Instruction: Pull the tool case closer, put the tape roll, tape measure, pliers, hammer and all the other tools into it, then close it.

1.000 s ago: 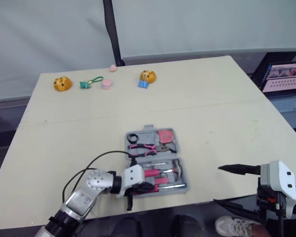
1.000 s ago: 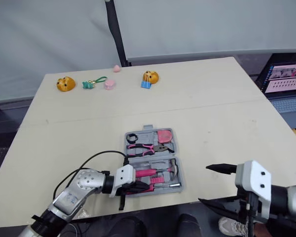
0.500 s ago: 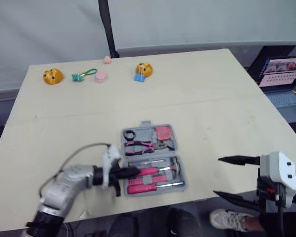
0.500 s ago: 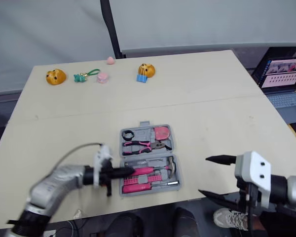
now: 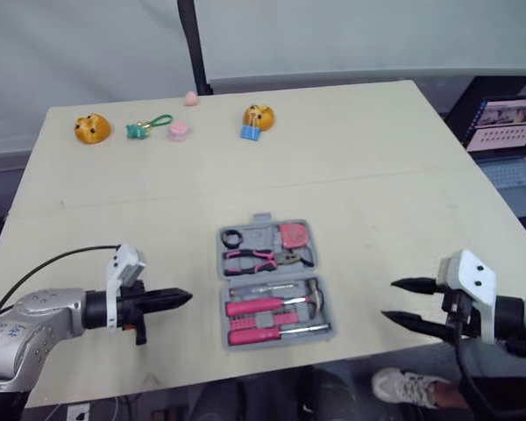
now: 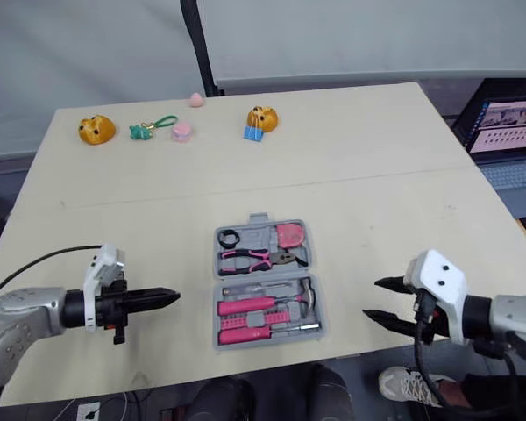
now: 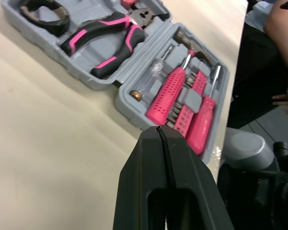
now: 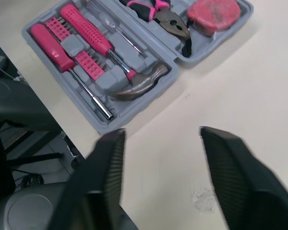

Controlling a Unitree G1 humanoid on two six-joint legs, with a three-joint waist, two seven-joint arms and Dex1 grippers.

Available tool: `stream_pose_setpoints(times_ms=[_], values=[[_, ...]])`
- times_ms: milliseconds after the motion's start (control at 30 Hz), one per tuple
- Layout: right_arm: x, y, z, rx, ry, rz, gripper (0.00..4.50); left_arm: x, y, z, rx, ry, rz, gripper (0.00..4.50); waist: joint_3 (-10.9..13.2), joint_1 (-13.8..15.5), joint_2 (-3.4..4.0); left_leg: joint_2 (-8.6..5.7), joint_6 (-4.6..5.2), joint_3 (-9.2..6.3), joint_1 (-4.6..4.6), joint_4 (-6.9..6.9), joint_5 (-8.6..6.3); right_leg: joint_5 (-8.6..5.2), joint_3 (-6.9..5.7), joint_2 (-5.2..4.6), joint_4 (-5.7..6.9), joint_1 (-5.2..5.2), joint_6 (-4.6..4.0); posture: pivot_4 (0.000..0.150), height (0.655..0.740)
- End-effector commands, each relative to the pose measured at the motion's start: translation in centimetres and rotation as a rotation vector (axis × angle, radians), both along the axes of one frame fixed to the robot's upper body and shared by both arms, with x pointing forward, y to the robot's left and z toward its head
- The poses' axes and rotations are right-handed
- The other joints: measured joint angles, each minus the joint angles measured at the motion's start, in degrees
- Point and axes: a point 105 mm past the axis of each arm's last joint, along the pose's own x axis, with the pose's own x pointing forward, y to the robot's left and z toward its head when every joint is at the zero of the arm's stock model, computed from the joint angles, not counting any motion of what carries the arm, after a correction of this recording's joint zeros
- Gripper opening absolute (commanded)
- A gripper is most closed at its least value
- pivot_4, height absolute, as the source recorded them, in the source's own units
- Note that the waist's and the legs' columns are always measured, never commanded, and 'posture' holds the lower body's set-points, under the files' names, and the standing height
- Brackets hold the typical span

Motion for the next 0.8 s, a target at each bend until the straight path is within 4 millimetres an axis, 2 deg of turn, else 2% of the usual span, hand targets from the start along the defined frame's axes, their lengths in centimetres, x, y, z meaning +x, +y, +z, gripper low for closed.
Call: stream_pose_setpoints(times_ms=[33, 67, 100, 233, 333, 433, 567, 800], values=[[-0.4, -0.5, -0.4, 0.015, -0.003, -0.046, 0.65, 0.2, 1.2, -0.8, 0.018, -0.023, 0.033, 0.00, 0.0, 0.0, 0.01, 0.03, -0.02, 0.01, 0.02, -0.01, 0.00, 0.00, 0.00, 0.03, 0.01, -0.01, 0.00, 0.150, 0.7155], [-0.6, -0.6, -0.6, 0.021, -0.002, -0.055, 0.15, 0.1, 1.7, -1.1, 0.020, -0.024, 0.049, 0.00, 0.0, -0.1, 0.01, 0.04, -0.03, 0.02, 0.02, -0.02, 0.00, 0.00, 0.00, 0.05, 0.01, -0.02, 0.00, 0.150, 0.7155], [-0.8, -0.7, -0.8, 0.028, -0.002, -0.068, 0.06, 0.1, 2.1, -1.4, 0.024, -0.025, 0.063, 0.00, 0.0, -0.1, 0.01, 0.04, -0.03, 0.06, 0.02, -0.03, 0.00, 0.00, 0.01, 0.05, 0.04, -0.05, 0.00, 0.150, 0.7155], [-1.3, -1.1, -1.3, 0.045, -0.025, -0.123, 0.06, -0.3, 3.8, -2.4, 0.061, -0.047, 0.136, 0.00, 0.0, -0.2, 0.00, 0.04, -0.03, 0.13, 0.04, -0.03, -0.01, 0.00, 0.06, 0.05, 0.04, -0.06, 0.00, 0.150, 0.7155], [-1.3, -1.4, -1.4, 0.041, -0.042, -0.151, 0.06, -0.5, 4.2, -2.9, 0.070, -0.055, 0.156, 0.00, 0.0, -0.3, 0.00, 0.06, -0.03, 0.23, 0.09, -0.01, -0.01, 0.01, 0.15, 0.04, 0.09, -0.07, 0.02, 0.150, 0.7155], [-0.5, -1.6, -1.6, 0.032, -0.054, -0.175, 0.06, -0.2, 4.5, -3.6, 0.082, -0.057, 0.145, 0.00, 0.0, -0.3, 0.01, 0.07, -0.03, 0.28, 0.18, 0.03, -0.01, 0.02, 0.23, 0.00, 0.16, -0.07, 0.03, 0.150, 0.7155], [1.0, -1.5, -2.8, 0.037, 0.011, -0.213, 0.06, 1.0, 3.8, -4.8, 0.091, -0.068, 0.104, 0.00, 0.0, -0.2, 0.01, 0.08, -0.10, 0.30, 0.21, 0.08, 0.04, 0.01, 0.28, -0.02, 0.20, -0.16, -0.01, 0.150, 0.7155], [5.7, 0.0, -5.0, 0.026, 0.082, -0.231, 0.06, 3.7, 0.7, -7.9, 0.156, -0.085, -0.012, 0.00, -0.1, -0.3, 0.10, 0.00, -0.06, 0.42, 0.13, 0.09, 0.09, 0.04, 0.24, -0.03, 0.48, -0.30, -0.05, 0.150, 0.7155]])
